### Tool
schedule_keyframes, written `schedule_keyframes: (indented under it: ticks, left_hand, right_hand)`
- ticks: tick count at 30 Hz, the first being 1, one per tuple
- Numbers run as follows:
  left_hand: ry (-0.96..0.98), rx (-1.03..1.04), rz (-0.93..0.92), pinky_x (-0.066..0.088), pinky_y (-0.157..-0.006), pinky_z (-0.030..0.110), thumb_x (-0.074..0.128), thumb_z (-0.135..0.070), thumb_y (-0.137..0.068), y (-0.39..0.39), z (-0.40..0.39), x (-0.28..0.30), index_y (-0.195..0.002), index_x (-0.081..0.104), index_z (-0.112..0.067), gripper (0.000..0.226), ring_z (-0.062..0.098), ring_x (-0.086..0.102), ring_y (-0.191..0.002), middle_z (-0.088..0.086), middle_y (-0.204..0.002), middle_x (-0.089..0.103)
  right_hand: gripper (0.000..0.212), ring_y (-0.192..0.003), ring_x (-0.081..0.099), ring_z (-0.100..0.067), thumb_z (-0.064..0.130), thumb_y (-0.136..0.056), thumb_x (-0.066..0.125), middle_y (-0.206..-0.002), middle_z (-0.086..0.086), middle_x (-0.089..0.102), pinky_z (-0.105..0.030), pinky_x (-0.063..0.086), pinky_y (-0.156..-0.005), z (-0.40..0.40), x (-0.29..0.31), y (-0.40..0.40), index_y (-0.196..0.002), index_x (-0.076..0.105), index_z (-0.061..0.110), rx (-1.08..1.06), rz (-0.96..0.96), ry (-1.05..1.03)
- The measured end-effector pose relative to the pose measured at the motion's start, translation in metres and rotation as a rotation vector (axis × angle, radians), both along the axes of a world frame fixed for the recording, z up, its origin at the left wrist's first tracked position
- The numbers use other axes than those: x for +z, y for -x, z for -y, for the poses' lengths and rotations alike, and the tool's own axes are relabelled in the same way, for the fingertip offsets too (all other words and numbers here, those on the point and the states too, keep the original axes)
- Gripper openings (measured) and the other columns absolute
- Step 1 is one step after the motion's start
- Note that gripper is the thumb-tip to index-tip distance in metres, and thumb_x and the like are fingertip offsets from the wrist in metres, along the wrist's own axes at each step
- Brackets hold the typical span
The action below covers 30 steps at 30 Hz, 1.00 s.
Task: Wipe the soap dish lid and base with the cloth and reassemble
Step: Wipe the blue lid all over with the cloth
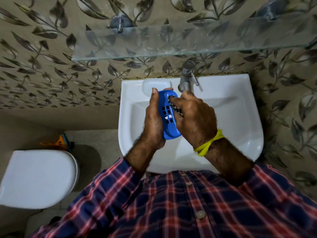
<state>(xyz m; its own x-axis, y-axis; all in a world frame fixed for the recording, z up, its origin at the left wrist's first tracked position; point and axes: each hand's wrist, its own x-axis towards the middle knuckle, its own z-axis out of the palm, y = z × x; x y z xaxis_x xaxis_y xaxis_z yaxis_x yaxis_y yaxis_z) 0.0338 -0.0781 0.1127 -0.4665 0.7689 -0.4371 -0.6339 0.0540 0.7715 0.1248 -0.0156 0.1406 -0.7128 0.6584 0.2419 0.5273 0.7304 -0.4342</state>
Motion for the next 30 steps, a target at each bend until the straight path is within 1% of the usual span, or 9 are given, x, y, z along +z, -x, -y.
schedule_keyframes:
  ticks: [3, 6, 9, 14, 18, 22, 25, 27, 30]
  left_hand:
    - [0.009, 0.012, -0.033, 0.057, -0.071, 0.036, 0.033, -0.066, -0.098, 0.003, 0.001, 0.000, -0.122, 0.067, -0.026, 0.058, 0.023, 0.069, -0.079, 0.005, -0.091, 0.073]
    - [0.011, 0.001, -0.057, 0.057, -0.069, 0.032, 0.033, -0.063, -0.099, -0.002, -0.004, 0.003, -0.117, 0.068, -0.024, 0.055, 0.020, 0.070, -0.079, 0.003, -0.091, 0.074]
    - [-0.010, 0.001, 0.003, 0.058, -0.067, 0.032, 0.033, -0.064, -0.099, 0.007, -0.003, 0.004, -0.120, 0.067, -0.024, 0.057, 0.021, 0.069, -0.077, 0.006, -0.089, 0.072]
    - [-0.018, 0.018, -0.036, 0.054, -0.075, 0.036, 0.033, -0.063, -0.100, 0.010, -0.007, 0.009, -0.125, 0.064, -0.021, 0.058, 0.023, 0.065, -0.082, 0.008, -0.090, 0.068]
    - [-0.006, 0.002, -0.055, 0.054, -0.075, 0.036, 0.032, -0.064, -0.100, 0.016, -0.006, 0.010, -0.126, 0.066, -0.021, 0.060, 0.023, 0.066, -0.082, 0.011, -0.094, 0.067]
    - [-0.020, -0.025, -0.087, 0.055, -0.076, 0.038, 0.035, -0.063, -0.099, 0.012, -0.007, 0.012, -0.120, 0.068, -0.022, 0.056, 0.023, 0.066, -0.081, 0.007, -0.087, 0.070]
    - [-0.016, -0.041, -0.106, 0.053, -0.078, 0.039, 0.037, -0.064, -0.097, 0.013, -0.004, 0.009, -0.123, 0.066, -0.020, 0.059, 0.025, 0.065, -0.081, 0.009, -0.090, 0.068]
    - [-0.019, -0.035, -0.121, 0.053, -0.078, 0.040, 0.039, -0.064, -0.094, 0.012, -0.005, 0.008, -0.122, 0.068, -0.020, 0.059, 0.026, 0.066, -0.082, 0.010, -0.092, 0.070]
    - [-0.016, -0.021, -0.152, 0.053, -0.082, 0.042, 0.042, -0.064, -0.092, 0.010, -0.007, 0.007, -0.123, 0.069, -0.020, 0.060, 0.027, 0.067, -0.084, 0.013, -0.096, 0.070]
  right_hand:
    - [0.027, -0.077, 0.064, -0.036, 0.012, -0.082, 0.063, -0.096, -0.007, 0.063, -0.034, 0.048, -0.056, -0.001, -0.004, -0.011, -0.107, 0.071, 0.019, 0.000, 0.025, -0.022]
    - [0.030, -0.080, 0.063, -0.033, 0.013, -0.084, 0.061, -0.095, -0.005, 0.060, -0.032, 0.047, -0.058, -0.005, 0.001, -0.001, -0.112, 0.069, 0.020, -0.094, -0.021, 0.007]
    - [0.034, -0.082, 0.064, -0.032, 0.012, -0.083, 0.062, -0.098, -0.004, 0.062, -0.032, 0.047, -0.059, 0.000, 0.000, -0.007, -0.114, 0.070, 0.025, 0.057, 0.013, 0.034]
    - [0.028, -0.081, 0.063, -0.033, 0.016, -0.089, 0.057, -0.095, -0.004, 0.059, -0.030, 0.040, -0.057, -0.004, 0.000, -0.014, -0.113, 0.071, 0.025, -0.035, 0.043, 0.050]
    - [0.030, -0.085, 0.064, -0.032, 0.015, -0.089, 0.061, -0.097, -0.001, 0.060, -0.032, 0.045, -0.061, -0.001, -0.001, -0.020, -0.112, 0.071, 0.031, 0.038, 0.110, 0.076]
    - [0.026, -0.081, 0.063, -0.034, 0.013, -0.087, 0.060, -0.098, -0.004, 0.061, -0.031, 0.041, -0.057, 0.000, 0.004, -0.015, -0.107, 0.072, 0.024, -0.028, 0.084, -0.003]
    - [0.027, -0.081, 0.063, -0.035, 0.010, -0.085, 0.062, -0.100, -0.004, 0.060, -0.034, 0.043, -0.057, 0.004, 0.005, -0.020, -0.104, 0.071, 0.026, 0.062, 0.213, -0.041]
    - [0.030, -0.083, 0.062, -0.034, 0.007, -0.084, 0.060, -0.101, -0.004, 0.059, -0.035, 0.040, -0.060, 0.008, 0.004, -0.028, -0.104, 0.070, 0.027, 0.093, 0.302, -0.039]
    - [0.033, -0.087, 0.062, -0.031, 0.009, -0.088, 0.056, -0.103, -0.001, 0.058, -0.031, 0.036, -0.065, 0.005, 0.003, -0.032, -0.109, 0.068, 0.030, 0.127, 0.324, 0.107]
